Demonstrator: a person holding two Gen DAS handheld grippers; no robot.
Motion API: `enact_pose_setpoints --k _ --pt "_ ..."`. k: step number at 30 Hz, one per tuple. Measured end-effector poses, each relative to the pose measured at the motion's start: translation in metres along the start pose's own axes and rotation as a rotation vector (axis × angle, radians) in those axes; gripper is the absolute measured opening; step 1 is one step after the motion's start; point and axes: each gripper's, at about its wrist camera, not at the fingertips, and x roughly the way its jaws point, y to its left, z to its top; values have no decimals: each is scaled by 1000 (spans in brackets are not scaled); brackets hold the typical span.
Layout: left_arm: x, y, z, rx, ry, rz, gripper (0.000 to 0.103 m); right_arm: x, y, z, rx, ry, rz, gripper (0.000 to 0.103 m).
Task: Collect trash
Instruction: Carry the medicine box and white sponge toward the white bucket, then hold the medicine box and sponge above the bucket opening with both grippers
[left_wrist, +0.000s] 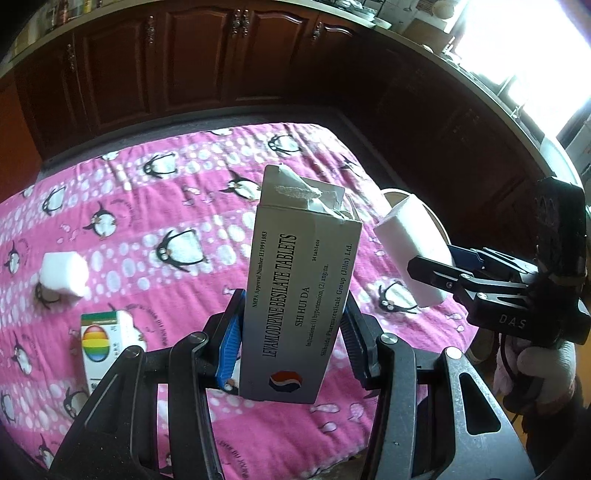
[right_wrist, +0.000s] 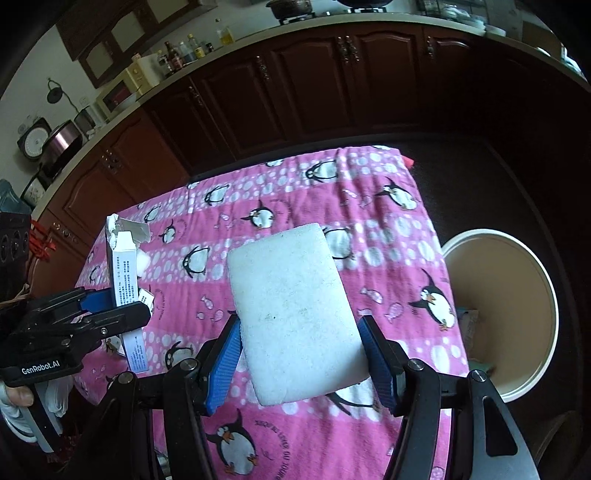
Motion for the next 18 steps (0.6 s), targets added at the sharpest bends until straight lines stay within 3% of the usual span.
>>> enact_pose_setpoints --k 18 --pt "43 -55 16 87 54 -59 47 -22 -73 -13 126 -11 -84 61"
